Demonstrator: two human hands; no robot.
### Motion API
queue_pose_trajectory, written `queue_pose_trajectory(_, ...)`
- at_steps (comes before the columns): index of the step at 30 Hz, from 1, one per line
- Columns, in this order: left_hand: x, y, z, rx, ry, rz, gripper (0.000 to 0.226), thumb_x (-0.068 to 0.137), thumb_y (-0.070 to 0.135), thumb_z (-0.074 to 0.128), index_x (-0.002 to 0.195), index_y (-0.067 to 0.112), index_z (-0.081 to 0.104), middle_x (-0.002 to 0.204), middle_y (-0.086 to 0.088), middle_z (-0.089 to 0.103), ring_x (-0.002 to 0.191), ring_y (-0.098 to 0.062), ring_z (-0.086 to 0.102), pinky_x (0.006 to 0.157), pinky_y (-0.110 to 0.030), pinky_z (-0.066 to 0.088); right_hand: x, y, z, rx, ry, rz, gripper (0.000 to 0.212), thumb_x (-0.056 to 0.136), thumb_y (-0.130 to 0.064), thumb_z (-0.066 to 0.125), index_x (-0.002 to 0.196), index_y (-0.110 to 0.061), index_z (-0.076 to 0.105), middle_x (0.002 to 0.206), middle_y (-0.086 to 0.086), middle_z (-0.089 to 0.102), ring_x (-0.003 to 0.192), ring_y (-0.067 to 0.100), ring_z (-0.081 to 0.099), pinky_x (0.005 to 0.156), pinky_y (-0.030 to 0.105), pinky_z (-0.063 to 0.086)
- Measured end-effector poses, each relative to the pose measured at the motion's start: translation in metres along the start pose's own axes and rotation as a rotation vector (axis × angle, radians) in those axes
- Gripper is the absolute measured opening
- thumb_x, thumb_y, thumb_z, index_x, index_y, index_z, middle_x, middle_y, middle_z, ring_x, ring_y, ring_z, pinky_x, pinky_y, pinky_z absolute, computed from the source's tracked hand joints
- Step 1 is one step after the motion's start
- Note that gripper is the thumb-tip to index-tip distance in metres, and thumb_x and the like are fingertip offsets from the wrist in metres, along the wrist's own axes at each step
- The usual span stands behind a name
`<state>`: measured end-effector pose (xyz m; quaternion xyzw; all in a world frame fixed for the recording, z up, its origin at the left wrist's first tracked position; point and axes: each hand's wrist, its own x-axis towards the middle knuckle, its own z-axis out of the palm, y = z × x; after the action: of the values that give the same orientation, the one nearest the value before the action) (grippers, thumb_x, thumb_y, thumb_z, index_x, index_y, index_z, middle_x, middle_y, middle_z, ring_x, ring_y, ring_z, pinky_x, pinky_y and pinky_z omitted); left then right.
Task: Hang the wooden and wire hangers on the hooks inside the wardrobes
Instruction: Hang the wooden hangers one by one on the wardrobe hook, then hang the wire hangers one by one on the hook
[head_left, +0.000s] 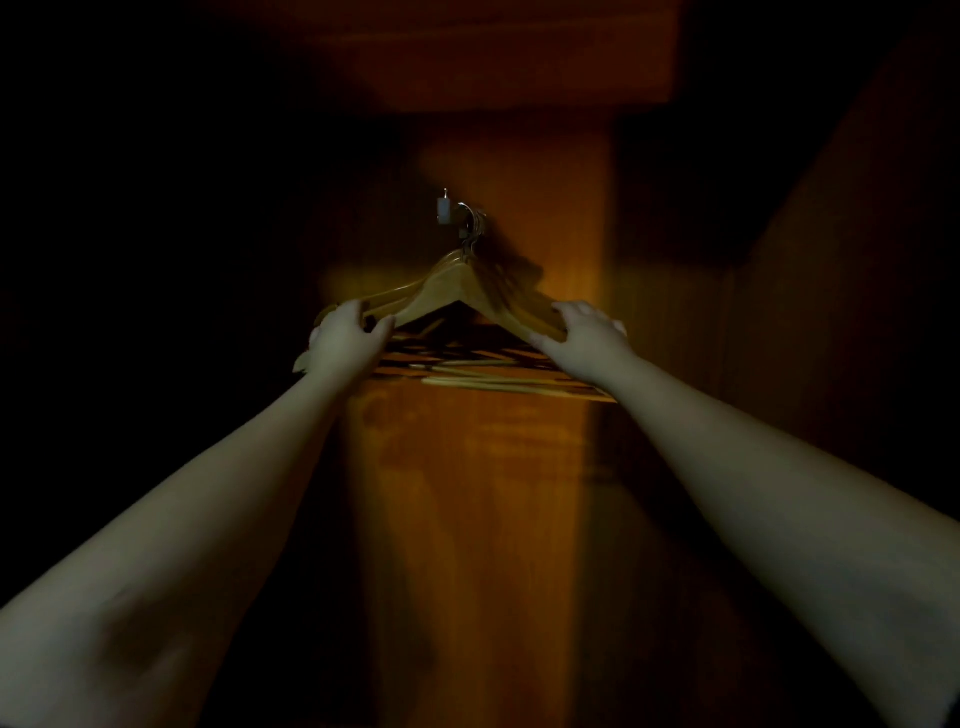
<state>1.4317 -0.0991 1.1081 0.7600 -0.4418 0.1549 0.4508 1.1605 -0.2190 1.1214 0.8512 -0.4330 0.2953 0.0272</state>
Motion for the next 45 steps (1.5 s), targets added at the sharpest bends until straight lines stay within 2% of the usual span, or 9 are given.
queue_pose_trajectory(6,-0.056,0.006,-0.020,-0.002,0.032,0.048,0.030,0.097,0.042,0.052,0.113,0.018,0.059,0.113,-0.001,0.058,0.104,-0.021,0.059,0.088,-0.039,0.048,-0.055,-0.018,-0.015,0.044,0.022,-0.009,0.060,0.095,-0.049,0.049,0.145,-0.019,0.038,0.147,0.008,0.040,0.135,0.028,0.037,0.110,0.043,0.029)
queue_pose_trajectory(9,-0.087,0.001,-0.031,-0.159,-0.175,0.035,0.025,0.096,0.037,0.054,0.116,0.022,0.057,0.110,0.002,0.060,0.089,-0.015,0.062,0.071,-0.031,0.054,-0.096,-0.030,-0.022,0.117,-0.131,0.022,0.053,0.097,-0.044,0.050,0.143,-0.017,0.043,0.137,0.009,0.048,0.112,0.026,0.054,0.090,0.036,0.046)
queue_pose_trajectory(11,-0.114,-0.004,-0.038,-0.156,-0.343,0.040,0.031,0.097,0.036,0.054,0.123,0.020,0.056,0.117,0.000,0.061,0.088,-0.015,0.063,0.064,-0.027,0.050,-0.130,-0.038,-0.023,0.113,-0.257,0.046,0.048,0.098,-0.043,0.050,0.139,-0.018,0.048,0.132,0.009,0.054,0.101,0.023,0.056,0.078,0.031,0.046)
queue_pose_trajectory(16,-0.201,-0.019,-0.052,-0.071,-0.684,0.046,0.035,0.099,0.035,0.052,0.130,0.020,0.052,0.116,0.000,0.057,0.083,-0.015,0.060,0.061,-0.025,0.046,-0.223,-0.049,-0.005,0.074,-0.427,0.112,0.047,0.098,-0.044,0.049,0.136,-0.016,0.052,0.132,0.010,0.055,0.114,0.025,0.053,0.088,0.033,0.044)
queue_pose_trajectory(18,-0.237,-0.024,-0.056,-0.020,-0.785,0.086,0.028,0.099,0.033,0.051,0.120,0.016,0.055,0.111,-0.007,0.062,0.082,-0.018,0.059,0.065,-0.030,0.046,-0.267,-0.051,0.003,0.070,-0.492,0.142,0.047,0.099,-0.043,0.048,0.137,-0.016,0.050,0.133,0.009,0.054,0.115,0.025,0.053,0.088,0.033,0.044)
queue_pose_trajectory(21,-0.289,-0.027,-0.056,0.047,-0.894,0.150,0.033,0.099,0.035,0.049,0.126,0.015,0.056,0.109,-0.004,0.064,0.090,-0.022,0.064,0.076,-0.038,0.052,-0.335,-0.045,0.016,0.059,-0.565,0.189,0.048,0.099,-0.041,0.047,0.141,-0.017,0.047,0.139,0.008,0.051,0.122,0.024,0.051,0.097,0.035,0.045)
queue_pose_trajectory(25,-0.358,-0.025,-0.046,0.072,-1.000,0.206,0.038,0.099,0.044,0.048,0.132,0.025,0.052,0.125,0.001,0.056,0.097,-0.011,0.058,0.072,-0.028,0.047,-0.423,-0.023,0.034,0.057,-0.634,0.267,0.052,0.098,-0.044,0.049,0.143,-0.019,0.045,0.145,0.004,0.047,0.129,0.021,0.047,0.103,0.034,0.041)
queue_pose_trajectory(30,-0.442,-0.012,-0.005,0.096,-1.145,0.290,0.038,0.098,0.044,0.050,0.132,0.028,0.052,0.136,0.002,0.049,0.127,-0.018,0.046,0.105,-0.042,0.041,-0.527,0.022,0.043,0.100,-0.700,0.433,0.053,0.097,-0.045,0.050,0.144,-0.021,0.044,0.149,0.001,0.042,0.133,0.020,0.044,0.109,0.034,0.038)
queue_pose_trajectory(45,-0.708,0.205,0.140,0.044,-1.588,0.579,0.042,0.096,0.040,0.052,0.133,0.020,0.054,0.133,0.000,0.052,0.119,-0.019,0.051,0.101,-0.038,0.041,-0.840,0.221,-0.013,0.184,-0.853,1.067,0.053,0.098,-0.042,0.046,0.146,-0.021,0.040,0.152,0.000,0.039,0.134,0.019,0.042,0.109,0.032,0.035)
